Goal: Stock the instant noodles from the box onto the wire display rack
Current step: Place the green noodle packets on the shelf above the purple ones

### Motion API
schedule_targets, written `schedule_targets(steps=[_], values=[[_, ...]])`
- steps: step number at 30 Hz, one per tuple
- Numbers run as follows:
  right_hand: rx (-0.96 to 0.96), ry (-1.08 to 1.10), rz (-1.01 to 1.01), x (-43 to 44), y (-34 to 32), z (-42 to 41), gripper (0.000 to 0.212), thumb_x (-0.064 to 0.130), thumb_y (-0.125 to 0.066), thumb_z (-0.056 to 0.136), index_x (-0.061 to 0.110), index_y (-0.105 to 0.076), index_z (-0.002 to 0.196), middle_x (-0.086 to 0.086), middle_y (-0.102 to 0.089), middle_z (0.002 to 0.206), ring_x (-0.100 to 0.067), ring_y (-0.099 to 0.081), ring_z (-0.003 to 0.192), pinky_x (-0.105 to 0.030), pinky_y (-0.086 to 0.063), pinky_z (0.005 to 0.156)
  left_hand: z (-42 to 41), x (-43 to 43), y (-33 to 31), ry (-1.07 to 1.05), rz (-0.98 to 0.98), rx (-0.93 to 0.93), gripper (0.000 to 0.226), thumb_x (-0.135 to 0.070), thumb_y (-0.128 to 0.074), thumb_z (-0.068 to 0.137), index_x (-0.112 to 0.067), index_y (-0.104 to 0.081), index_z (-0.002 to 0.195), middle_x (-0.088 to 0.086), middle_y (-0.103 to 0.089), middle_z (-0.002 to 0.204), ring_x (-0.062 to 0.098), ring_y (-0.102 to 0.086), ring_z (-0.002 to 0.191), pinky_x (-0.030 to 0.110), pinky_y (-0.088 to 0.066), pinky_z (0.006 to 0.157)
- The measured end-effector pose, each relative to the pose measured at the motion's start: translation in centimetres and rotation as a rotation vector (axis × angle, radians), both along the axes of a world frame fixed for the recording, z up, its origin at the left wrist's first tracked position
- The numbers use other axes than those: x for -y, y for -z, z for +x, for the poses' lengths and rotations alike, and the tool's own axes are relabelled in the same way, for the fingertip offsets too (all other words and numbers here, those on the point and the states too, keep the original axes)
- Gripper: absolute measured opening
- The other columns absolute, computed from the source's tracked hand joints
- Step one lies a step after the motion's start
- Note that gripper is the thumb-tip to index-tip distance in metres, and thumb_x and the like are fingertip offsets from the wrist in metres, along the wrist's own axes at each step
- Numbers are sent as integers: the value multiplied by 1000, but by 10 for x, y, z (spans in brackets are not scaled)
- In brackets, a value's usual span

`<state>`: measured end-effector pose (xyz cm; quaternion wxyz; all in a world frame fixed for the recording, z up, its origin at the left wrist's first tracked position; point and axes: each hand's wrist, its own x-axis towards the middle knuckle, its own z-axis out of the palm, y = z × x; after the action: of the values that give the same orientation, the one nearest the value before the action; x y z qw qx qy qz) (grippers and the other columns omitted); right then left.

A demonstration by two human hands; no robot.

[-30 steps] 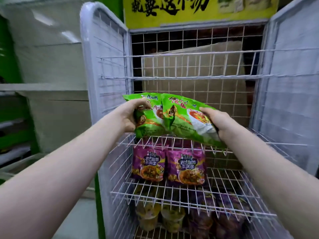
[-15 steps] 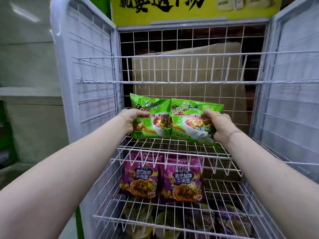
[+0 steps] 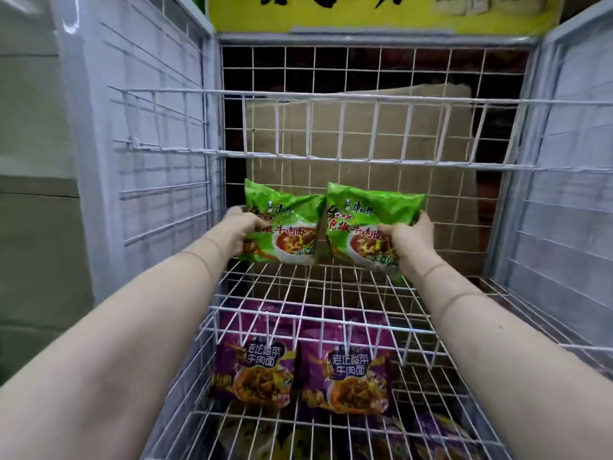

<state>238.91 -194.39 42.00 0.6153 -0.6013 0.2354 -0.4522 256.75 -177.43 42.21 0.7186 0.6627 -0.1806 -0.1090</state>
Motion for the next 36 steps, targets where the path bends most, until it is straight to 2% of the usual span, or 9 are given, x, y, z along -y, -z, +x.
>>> schedule_targets(steps=[2, 6, 10, 13, 19, 23, 26, 30, 36], values=[[-40, 14, -37, 3, 3, 1, 45, -4, -65, 82, 11, -46, 120, -7, -57, 108, -17, -56, 80, -35, -50, 61, 5, 8, 5, 3, 46, 18, 38, 14, -58, 80, -6, -54, 112, 15, -63, 87, 27, -60, 66, 40, -54, 55], [-59, 44, -56, 8, 6, 5, 38, -3, -66, 81, 15, -47, 107, -7, -60, 109, -25, -61, 95, -43, -54, 83, 29, 14, 18, -88, 150, 97, 35, 11, -61, 82, -3, -55, 114, 20, -61, 108, 32, -61, 93, 49, -51, 88], [-58, 12, -13, 8, 7, 6, 37, -4, -64, 83, 15, -48, 110, -5, -59, 107, -22, -60, 86, -27, -47, 44, 46, 11, 23, -283, 513, 280, 63, -22, -82, 71, -4, -52, 123, 21, -58, 125, 35, -56, 116, 44, -44, 101], [-68, -4, 8, 8, 7, 5, 38, -3, -65, 82, 20, -44, 104, -6, -58, 114, -24, -59, 92, -25, -43, 43, 35, 9, 19, -474, 749, 348, 85, -41, -83, 67, -5, -40, 131, 25, -45, 134, 39, -46, 122, 43, -43, 99], [-95, -14, 19, 7, 6, 1, 39, -5, -64, 81, 21, -44, 103, -5, -59, 112, -24, -58, 96, -26, -45, 46, 16, 20, 13, -438, 642, 304, 98, -25, -80, 73, 1, -18, 143, 25, -42, 140, 38, -44, 128, 42, -40, 101], [-91, 79, -39, 7, 8, 3, 44, -8, -67, 74, 21, -48, 102, -8, -61, 110, -25, -58, 96, -39, -52, 85, -6, 22, 10, -214, 828, 589, 65, -36, -75, 78, -1, -47, 125, 18, -57, 122, 32, -56, 109, 37, -47, 87], [-76, 52, -13, 10, 8, 2, 44, -8, -64, 76, 21, -46, 103, -8, -61, 108, -25, -59, 97, -39, -51, 83, -28, 32, 8, 16, 721, 619, 67, -34, -73, 80, -7, -41, 133, 12, -56, 121, 25, -57, 100, 35, -48, 88], [-64, -9, 52, 8, 4, -1, 48, -9, -62, 75, 9, -49, 118, -8, -61, 104, -21, -59, 88, -29, -46, 62, -54, 52, 10, 261, 510, 274, 75, -32, -67, 85, -15, -25, 145, 11, -58, 116, 28, -60, 103, 46, -50, 95], [-64, 49, 98, 16, 7, 1, 44, 1, -66, 76, 8, -37, 108, -6, -55, 93, -16, -53, 74, -34, -46, 55, -67, 75, 11, 260, 213, 59, 63, -7, -62, 87, -16, -32, 142, 16, -54, 127, 29, -62, 105, 40, -54, 89]])
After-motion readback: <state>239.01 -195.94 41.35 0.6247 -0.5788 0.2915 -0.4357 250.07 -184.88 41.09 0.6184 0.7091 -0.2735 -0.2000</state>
